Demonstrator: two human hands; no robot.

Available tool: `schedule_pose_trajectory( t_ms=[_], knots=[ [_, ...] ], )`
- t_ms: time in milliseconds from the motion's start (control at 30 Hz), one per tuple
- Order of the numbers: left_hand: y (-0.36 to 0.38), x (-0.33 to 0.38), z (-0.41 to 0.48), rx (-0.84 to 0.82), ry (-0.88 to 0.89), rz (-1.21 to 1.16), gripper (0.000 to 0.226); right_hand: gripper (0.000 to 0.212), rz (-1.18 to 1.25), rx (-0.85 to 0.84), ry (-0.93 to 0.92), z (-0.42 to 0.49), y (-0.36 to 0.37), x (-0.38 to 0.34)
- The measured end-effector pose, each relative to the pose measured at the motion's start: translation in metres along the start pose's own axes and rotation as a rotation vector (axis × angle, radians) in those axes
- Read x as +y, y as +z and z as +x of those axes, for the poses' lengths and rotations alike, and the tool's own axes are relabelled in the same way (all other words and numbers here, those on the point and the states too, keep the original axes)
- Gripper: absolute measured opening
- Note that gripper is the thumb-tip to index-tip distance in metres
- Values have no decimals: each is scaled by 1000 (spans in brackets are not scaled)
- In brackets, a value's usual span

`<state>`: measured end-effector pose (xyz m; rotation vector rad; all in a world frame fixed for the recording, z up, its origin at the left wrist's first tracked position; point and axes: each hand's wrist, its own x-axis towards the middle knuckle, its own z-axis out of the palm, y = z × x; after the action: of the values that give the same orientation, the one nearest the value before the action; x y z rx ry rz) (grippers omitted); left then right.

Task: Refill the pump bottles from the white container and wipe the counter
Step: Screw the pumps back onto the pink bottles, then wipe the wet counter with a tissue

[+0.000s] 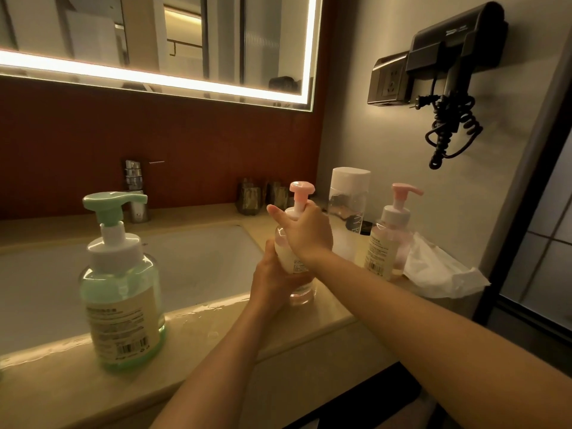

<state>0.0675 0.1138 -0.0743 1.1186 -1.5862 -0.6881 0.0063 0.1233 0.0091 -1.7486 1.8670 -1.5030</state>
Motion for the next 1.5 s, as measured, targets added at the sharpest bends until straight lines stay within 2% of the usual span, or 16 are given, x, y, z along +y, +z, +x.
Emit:
schedule_pose_trajectory(
  t_ms=[200, 300, 367, 467, 533, 700, 767, 1000, 1067, 1167, 1267, 1400, 1433, 1500],
  knots=[
    [0, 1, 1, 24, 3, 45, 77, 67, -59, -14, -3, -10, -2, 3],
    [0, 4, -1, 28, -30, 22, 81, 74, 17, -8, -25, 0, -11, 1],
    [-1, 5, -2, 15, -44, 5, 82, 79, 83, -62, -17, 9, -12, 0],
    [-2, 5, -2, 7, -45, 3, 82, 67, 99, -178, -4, 13, -11, 3],
    [-1, 4, -1, 7, -49, 7, 81, 61, 60, -150, -37, 8, -8, 7],
    [1, 1, 1, 26, -6, 46, 81, 63, -112, 4, -65, -5, -2, 8],
    [1, 2, 0, 23, 3, 63, 79, 61, -147, -1, -52, -6, -5, 6],
    [2, 1, 1, 12, -1, 89, 82, 73, -52, -27, -53, -9, -9, 6],
    [2, 1, 1, 2, 3, 125, 84, 64, 37, 66, -127, -20, -16, 17],
    [7, 3, 1, -23, 18, 166, 90, 36, 100, 250, -234, -30, -44, 50],
    [14, 5, 4, -72, 19, 196, 89, 17, 95, 359, -196, -29, -87, 92],
    [25, 8, 13, -80, 27, 225, 90, 13, -260, 469, -72, -10, -141, 154],
    [30, 8, 14, -67, 25, 224, 91, 16, -354, 446, -8, -4, -151, 168],
    [37, 9, 18, -34, 22, 239, 92, 29, -528, 287, 95, 8, -163, 187]
  ],
)
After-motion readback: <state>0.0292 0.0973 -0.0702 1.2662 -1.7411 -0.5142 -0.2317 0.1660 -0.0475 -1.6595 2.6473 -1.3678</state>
